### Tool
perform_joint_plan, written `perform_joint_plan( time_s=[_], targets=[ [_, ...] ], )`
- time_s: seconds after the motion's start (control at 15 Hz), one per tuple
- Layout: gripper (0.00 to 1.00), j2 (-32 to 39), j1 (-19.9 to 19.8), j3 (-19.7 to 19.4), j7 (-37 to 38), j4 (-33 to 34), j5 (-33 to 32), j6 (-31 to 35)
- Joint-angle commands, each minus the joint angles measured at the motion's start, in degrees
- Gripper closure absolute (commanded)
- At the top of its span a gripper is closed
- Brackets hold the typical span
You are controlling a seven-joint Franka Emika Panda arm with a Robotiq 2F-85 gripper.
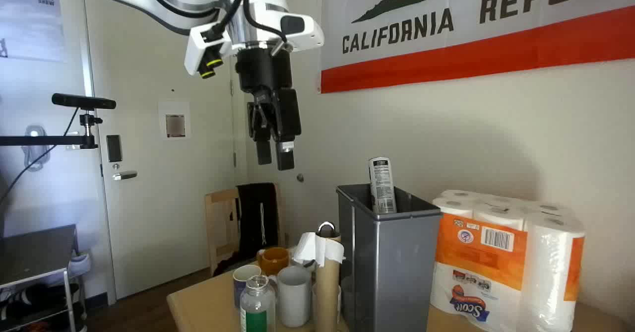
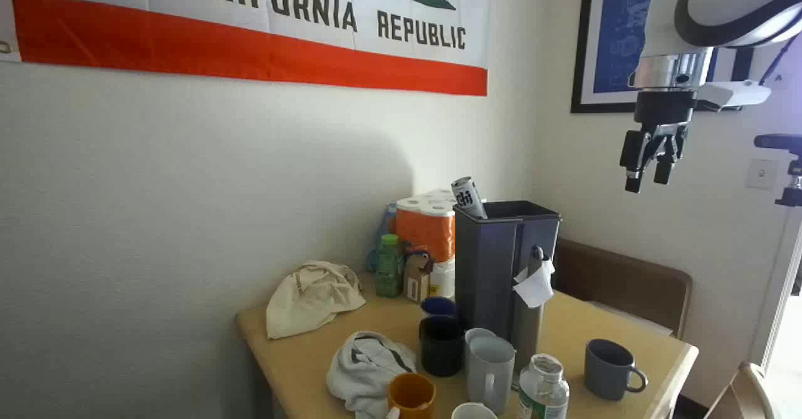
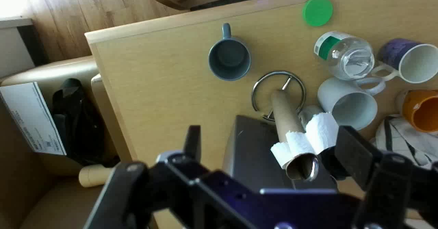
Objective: Take the white can out of the grey bin, pour the contents in the can into the grey mug, place the can back in the bin
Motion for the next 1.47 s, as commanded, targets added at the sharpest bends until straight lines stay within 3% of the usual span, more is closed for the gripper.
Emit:
perform_joint_plan(
  time_s=[0.0, 0.27, 0.8, 1.4],
  targets=[
    [0.0, 0.0, 0.3, -0.2, 0.0, 0.2, -0.1, -0.1],
    [0.0, 5.0, 0.6, 0.0, 5.0, 2.4, 5.0, 1.4],
    [0.0, 22.4, 0.2, 0.0, 24.8, 11.9, 16.7, 9.7],
    [0.0, 37.4, 1.8, -1.3, 54.1, 31.9, 16.5, 10.7]
  ],
)
